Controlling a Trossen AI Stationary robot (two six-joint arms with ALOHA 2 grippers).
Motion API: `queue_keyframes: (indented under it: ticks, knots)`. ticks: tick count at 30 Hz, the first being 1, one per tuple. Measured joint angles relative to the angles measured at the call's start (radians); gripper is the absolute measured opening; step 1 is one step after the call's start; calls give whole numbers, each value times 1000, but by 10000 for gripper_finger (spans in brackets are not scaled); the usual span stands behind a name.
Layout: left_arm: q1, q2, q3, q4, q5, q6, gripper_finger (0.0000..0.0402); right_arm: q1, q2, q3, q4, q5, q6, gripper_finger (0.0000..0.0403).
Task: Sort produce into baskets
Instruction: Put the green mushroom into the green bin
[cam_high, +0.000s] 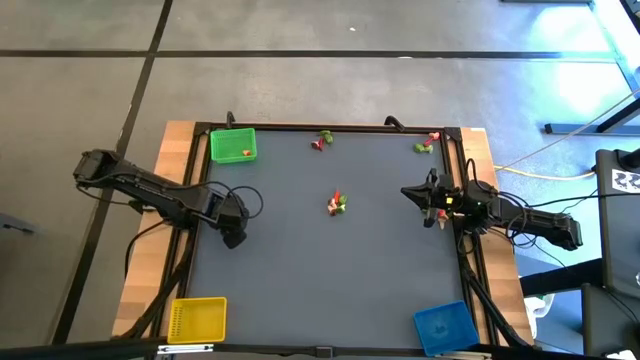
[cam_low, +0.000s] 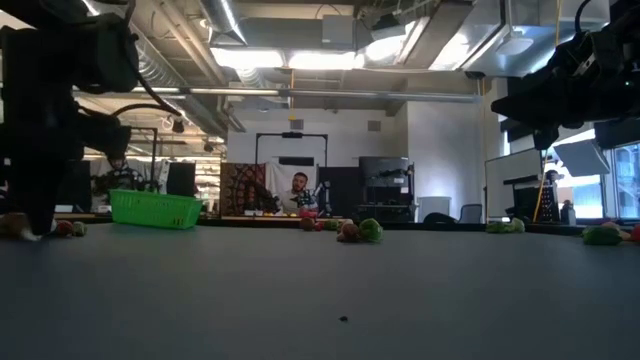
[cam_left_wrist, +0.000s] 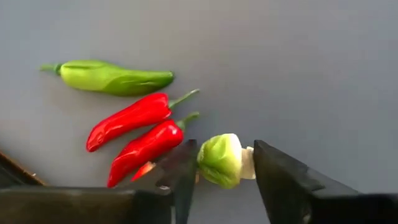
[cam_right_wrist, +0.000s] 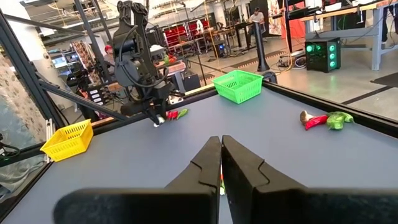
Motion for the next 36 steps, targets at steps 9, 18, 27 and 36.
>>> queue_keyframes:
  ticks: [9,18,27,36]
  knots:
    - [0,0,0,15,-1,74,35,0,0,0,1,1,-1,17]
    - [0,-2,51,12,0,89,48,0,0,0,4,15,0,17]
    - [64,-2,205,12,-7,205,47,0,0,0,3,6,0,17]
    - [173,-2,321,15,-120,306,50,0,0,0,3,5,0,17]
